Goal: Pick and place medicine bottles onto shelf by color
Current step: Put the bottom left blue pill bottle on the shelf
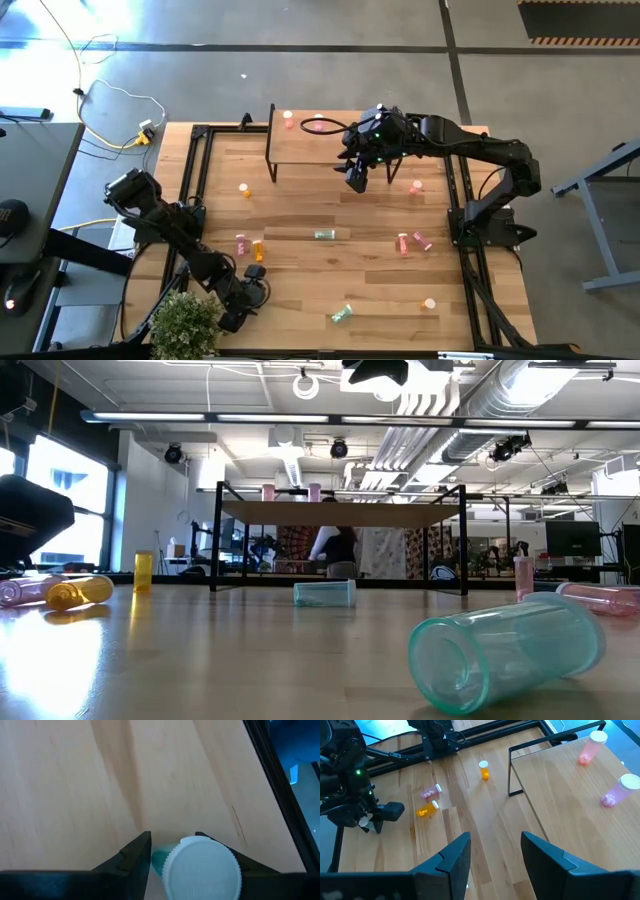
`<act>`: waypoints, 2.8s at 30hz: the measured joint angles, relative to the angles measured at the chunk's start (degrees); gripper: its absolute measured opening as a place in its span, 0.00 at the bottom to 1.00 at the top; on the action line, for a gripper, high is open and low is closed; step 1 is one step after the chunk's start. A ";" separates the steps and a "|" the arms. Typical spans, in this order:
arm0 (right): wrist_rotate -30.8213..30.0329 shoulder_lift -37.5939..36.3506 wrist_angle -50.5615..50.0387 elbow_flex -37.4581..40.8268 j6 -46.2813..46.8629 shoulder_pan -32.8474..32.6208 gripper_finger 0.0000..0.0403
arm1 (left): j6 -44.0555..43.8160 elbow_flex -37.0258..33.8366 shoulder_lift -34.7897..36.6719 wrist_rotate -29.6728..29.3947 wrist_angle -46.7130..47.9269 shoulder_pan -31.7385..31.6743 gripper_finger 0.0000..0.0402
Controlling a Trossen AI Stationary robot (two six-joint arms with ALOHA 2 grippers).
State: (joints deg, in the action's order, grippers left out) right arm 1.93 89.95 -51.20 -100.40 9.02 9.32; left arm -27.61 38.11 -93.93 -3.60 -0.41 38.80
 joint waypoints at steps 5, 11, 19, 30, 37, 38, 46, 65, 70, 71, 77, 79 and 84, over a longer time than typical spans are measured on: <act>0.00 0.00 -0.02 0.00 0.00 0.00 0.41 | -0.77 -1.76 0.00 -2.44 -4.87 0.35 0.35; 0.00 0.00 -0.04 0.00 -0.02 0.00 0.41 | -6.30 -7.35 0.10 -2.02 -14.58 0.33 0.35; 0.00 0.00 -0.20 0.00 -0.02 -0.01 0.41 | -8.05 -7.74 0.11 -4.50 -16.52 1.62 0.35; 0.00 -0.02 -0.29 0.00 -0.04 -0.01 0.41 | -10.93 -7.74 0.09 -14.02 -16.52 5.57 0.35; 0.00 -0.02 -0.28 0.00 -0.07 0.00 0.41 | -12.28 -7.74 0.04 -18.59 -16.50 7.36 0.35; 0.00 -0.02 -0.28 0.00 -0.07 -0.01 0.41 | -12.30 -7.74 0.04 -19.04 -16.42 7.54 0.35; 0.00 -0.02 -0.28 0.00 -0.07 0.00 0.41 | -13.59 -7.74 0.04 -17.97 -13.69 7.80 0.35; 0.00 -0.02 -0.26 0.00 -0.09 0.00 0.41 | -14.43 -7.72 0.09 -14.11 -12.87 7.70 0.26; 0.00 -0.02 -0.26 0.00 -0.08 -0.01 0.41 | -14.87 -7.72 0.09 -13.28 -13.44 7.36 0.23; 0.00 -0.02 -0.26 0.00 -0.07 0.00 0.41 | -14.87 -7.72 0.09 -12.88 -13.56 7.20 0.23; 0.07 -0.02 -0.26 0.00 -0.03 -0.13 0.41 | -14.89 -7.74 0.02 -10.17 -17.22 4.53 0.23; 0.24 -0.02 -0.30 -0.01 -0.05 -0.50 0.41 | -14.89 -7.74 0.02 -9.85 -18.83 3.35 0.23; 0.46 -0.11 -2.88 -2.03 -0.48 -1.83 0.41 | -13.42 -5.67 0.09 -9.89 -20.82 -0.16 0.23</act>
State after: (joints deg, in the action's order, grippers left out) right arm 2.40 89.84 -54.08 -102.43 8.54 7.49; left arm -41.03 32.44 -93.84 -13.49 -21.23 38.65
